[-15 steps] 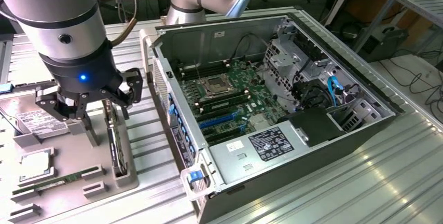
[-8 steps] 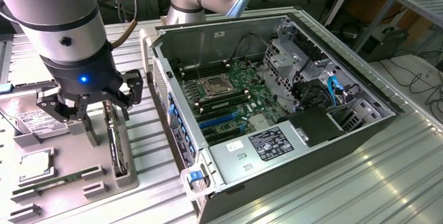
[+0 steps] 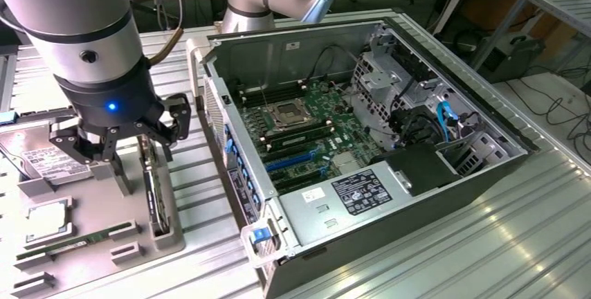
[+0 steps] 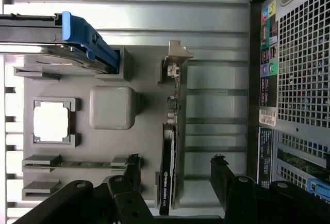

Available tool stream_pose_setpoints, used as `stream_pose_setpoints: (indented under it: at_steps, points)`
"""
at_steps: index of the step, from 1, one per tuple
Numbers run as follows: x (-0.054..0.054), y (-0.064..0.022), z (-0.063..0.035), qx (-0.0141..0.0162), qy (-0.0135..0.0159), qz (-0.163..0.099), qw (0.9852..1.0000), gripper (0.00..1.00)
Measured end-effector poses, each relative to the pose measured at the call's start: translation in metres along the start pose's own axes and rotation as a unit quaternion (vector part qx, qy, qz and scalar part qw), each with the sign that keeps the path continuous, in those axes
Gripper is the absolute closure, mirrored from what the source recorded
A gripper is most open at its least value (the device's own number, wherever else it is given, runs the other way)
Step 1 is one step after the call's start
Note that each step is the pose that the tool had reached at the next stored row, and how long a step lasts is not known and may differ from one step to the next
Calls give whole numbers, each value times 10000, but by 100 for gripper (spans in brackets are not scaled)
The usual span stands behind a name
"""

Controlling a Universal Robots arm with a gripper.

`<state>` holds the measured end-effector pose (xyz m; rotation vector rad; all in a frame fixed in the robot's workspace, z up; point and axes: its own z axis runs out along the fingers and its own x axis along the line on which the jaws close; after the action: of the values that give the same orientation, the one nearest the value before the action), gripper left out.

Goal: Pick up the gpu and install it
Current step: 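Pick up the gpu and move the gpu toward the slot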

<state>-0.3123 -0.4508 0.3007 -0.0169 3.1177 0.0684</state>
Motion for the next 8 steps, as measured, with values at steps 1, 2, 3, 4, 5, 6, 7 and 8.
stream_pose_setpoints:
  at_steps: [1,2,3,4,5,6,7,8]
  points:
    - [0,-1,9,0,0,0,10000,34]
    - [0,-1,16,0,1,0,10000,34]
    - [1,-1,24,1,1,0,10000,34]
    - [1,-2,35,1,1,0,10000,34]
    - [1,-2,47,1,2,0,10000,34]
    - [2,-3,64,1,3,0,10000,34]
    - [2,-3,77,0,5,0,10000,34]
    - [3,-4,95,0,6,1,10000,34]
